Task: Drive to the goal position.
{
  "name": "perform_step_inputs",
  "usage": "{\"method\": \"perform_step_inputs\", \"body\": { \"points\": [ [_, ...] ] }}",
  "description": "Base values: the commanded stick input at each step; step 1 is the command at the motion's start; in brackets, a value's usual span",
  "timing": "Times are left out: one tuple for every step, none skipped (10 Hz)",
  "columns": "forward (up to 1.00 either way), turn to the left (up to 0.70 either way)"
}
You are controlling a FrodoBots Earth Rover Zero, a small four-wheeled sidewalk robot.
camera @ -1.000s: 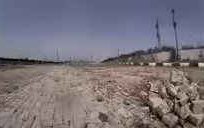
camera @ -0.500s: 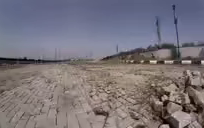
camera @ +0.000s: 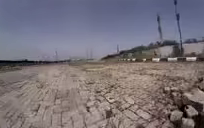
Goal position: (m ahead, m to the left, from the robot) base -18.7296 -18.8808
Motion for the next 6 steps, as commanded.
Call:
{"method": "perform_step_inputs", "body": {
  "points": [
    [1.00,0.00],
    [1.00,0.00],
    [1.00,-0.06],
    [1.00,-0.07],
    [1.00,-0.15],
    [1.00,-0.24]
  ]
}}
